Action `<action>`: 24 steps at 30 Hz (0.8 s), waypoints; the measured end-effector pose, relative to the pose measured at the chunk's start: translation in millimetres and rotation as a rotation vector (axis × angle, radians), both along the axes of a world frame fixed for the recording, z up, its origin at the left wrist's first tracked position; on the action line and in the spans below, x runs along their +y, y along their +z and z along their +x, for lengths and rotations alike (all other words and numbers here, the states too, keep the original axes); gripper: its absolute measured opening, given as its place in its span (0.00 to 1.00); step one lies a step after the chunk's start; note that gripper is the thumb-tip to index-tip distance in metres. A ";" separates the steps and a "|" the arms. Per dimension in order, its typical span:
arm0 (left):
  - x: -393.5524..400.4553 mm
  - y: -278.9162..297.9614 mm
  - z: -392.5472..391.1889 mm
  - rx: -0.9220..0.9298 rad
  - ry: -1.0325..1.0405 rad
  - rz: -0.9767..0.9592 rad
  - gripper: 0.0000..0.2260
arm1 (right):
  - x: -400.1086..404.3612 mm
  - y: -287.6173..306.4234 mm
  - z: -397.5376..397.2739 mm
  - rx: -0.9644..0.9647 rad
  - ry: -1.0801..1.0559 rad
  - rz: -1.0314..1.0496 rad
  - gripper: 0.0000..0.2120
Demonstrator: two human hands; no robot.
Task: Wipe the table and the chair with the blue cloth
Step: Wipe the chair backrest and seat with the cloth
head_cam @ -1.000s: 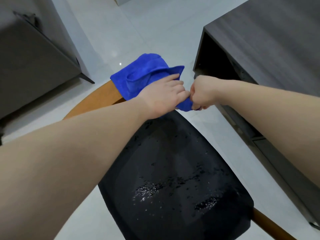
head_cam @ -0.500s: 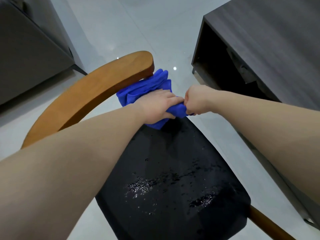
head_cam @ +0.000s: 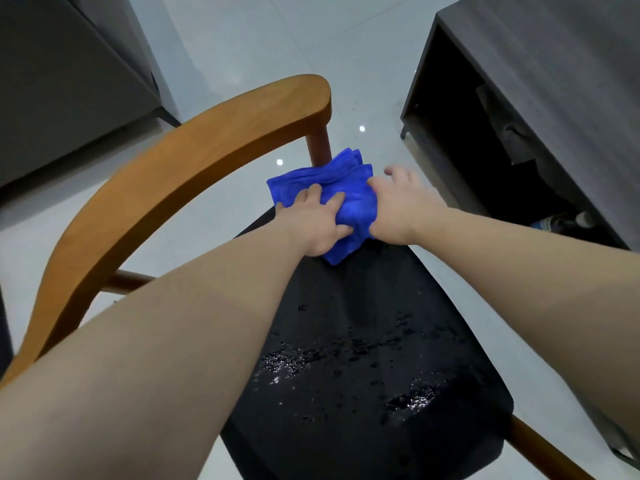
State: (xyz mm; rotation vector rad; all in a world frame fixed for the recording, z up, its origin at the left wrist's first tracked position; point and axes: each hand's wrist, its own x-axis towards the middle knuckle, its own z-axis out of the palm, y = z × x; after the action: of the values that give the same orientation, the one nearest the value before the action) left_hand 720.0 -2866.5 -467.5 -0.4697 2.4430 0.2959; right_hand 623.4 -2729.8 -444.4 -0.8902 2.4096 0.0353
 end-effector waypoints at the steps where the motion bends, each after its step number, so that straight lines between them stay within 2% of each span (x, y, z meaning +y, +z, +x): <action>1: 0.5 -1.8 -4.5 -0.014 0.017 0.002 0.31 | -4.9 -2.3 2.0 -0.020 0.067 -0.016 0.33; 3: 0.6 -4.2 -12.3 -0.008 0.032 0.008 0.28 | -17.7 -9.0 9.8 -0.129 0.145 -0.003 0.41; 5: -1.9 -6.3 -12.2 0.021 0.031 0.023 0.26 | -29.2 -17.4 19.4 -0.175 0.119 0.003 0.45; 9: -17.8 -9.5 4.1 0.103 0.007 0.057 0.23 | -42.5 -16.4 34.1 -0.050 0.085 -0.017 0.35; 12: -31.1 -1.2 3.5 0.033 -0.032 0.069 0.21 | -51.4 -3.1 42.2 -0.069 0.147 0.028 0.24; 16: -47.8 11.8 14.1 -0.085 -0.097 0.049 0.19 | -65.9 0.5 62.1 -0.236 0.033 0.045 0.24; 18: -54.6 12.0 30.7 -0.108 -0.102 0.058 0.20 | -72.6 -4.6 77.1 -0.268 -0.006 0.032 0.28; 22: -62.0 13.2 68.7 -0.132 -0.102 0.011 0.27 | -88.1 -15.5 105.9 -0.324 -0.034 -0.024 0.48; 24: -63.2 16.2 84.3 -0.166 -0.111 -0.032 0.31 | -97.4 -17.7 119.9 -0.346 -0.038 -0.019 0.53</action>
State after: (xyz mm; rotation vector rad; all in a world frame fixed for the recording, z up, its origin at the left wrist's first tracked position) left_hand 804.3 -2929.7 -451.3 -0.3555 2.3044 0.1646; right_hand 743.3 -2827.3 -462.1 -0.7870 2.1052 -0.1450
